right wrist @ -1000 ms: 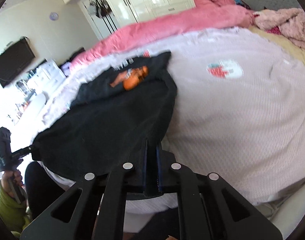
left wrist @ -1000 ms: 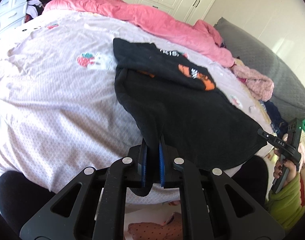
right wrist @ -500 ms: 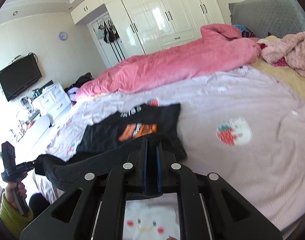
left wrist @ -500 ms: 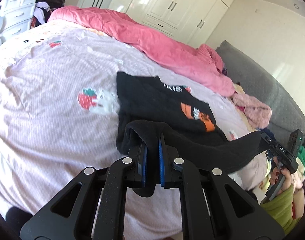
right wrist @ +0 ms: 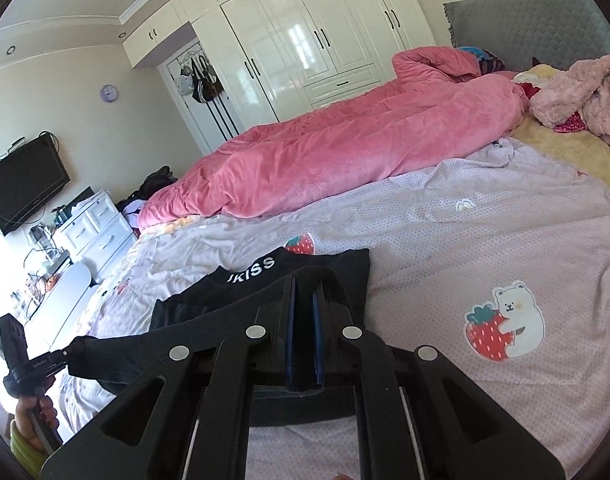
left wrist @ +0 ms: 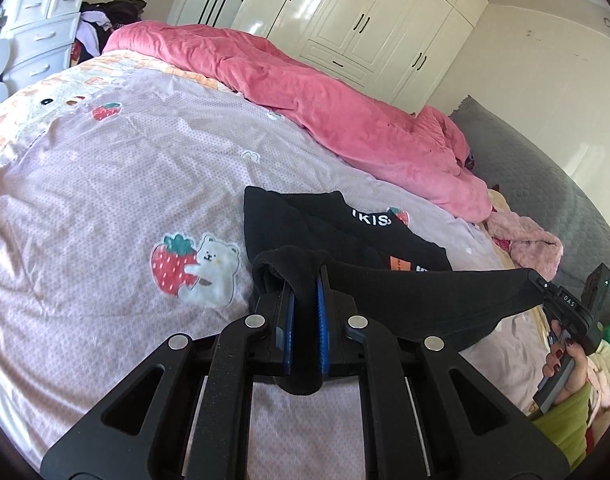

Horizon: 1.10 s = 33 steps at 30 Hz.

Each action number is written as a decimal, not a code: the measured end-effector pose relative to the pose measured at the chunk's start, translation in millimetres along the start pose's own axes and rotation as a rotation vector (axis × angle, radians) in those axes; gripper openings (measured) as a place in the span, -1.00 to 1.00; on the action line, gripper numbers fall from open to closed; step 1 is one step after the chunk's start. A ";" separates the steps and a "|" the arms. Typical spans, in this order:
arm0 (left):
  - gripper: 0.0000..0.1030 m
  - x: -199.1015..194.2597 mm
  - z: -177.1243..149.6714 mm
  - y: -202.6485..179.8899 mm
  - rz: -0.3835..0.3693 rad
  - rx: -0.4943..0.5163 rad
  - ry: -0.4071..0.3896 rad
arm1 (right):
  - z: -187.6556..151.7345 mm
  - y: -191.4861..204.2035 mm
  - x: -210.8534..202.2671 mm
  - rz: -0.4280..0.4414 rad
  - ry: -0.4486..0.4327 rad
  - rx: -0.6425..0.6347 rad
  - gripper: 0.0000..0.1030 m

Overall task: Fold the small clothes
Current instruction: 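Lift the hem with both grippers and fold it toward the collar, then lower the hem near the collar and open both grippers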

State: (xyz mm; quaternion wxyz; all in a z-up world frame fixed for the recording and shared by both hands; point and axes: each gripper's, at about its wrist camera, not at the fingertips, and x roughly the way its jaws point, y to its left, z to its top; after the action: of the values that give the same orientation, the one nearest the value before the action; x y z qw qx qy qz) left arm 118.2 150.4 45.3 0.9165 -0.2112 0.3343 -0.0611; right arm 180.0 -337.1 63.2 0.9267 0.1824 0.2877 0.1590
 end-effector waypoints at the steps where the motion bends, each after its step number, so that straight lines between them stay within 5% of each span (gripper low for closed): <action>1: -0.94 3.2 2.5 0.6 0.002 0.001 -0.001 | 2.1 -1.6 4.1 -0.001 0.000 0.005 -0.87; 14: -0.94 55.3 37.0 4.0 0.027 0.018 -0.013 | 13.3 -13.0 50.9 -0.062 -0.001 0.056 -0.87; 26: -0.91 96.9 21.7 30.9 0.060 0.005 0.041 | -9.0 -27.1 93.1 -0.146 0.074 0.029 -0.85; 29: -0.87 96.9 20.9 31.4 0.066 0.010 0.038 | -12.0 -29.2 95.1 -0.162 0.081 0.032 -0.78; 31: -0.84 93.2 21.6 30.6 0.077 0.015 0.026 | -11.9 -31.4 93.3 -0.171 0.075 0.040 -0.46; 33: -0.84 89.1 22.3 29.6 0.072 0.019 0.018 | -11.2 -31.9 89.8 -0.168 0.063 0.045 -0.40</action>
State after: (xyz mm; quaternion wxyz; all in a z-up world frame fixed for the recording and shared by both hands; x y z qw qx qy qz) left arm 200.2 162.2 -4.3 0.9170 -0.1899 0.3492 -0.0330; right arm 249.8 -326.5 -1.8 0.9229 0.1734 0.3344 0.0796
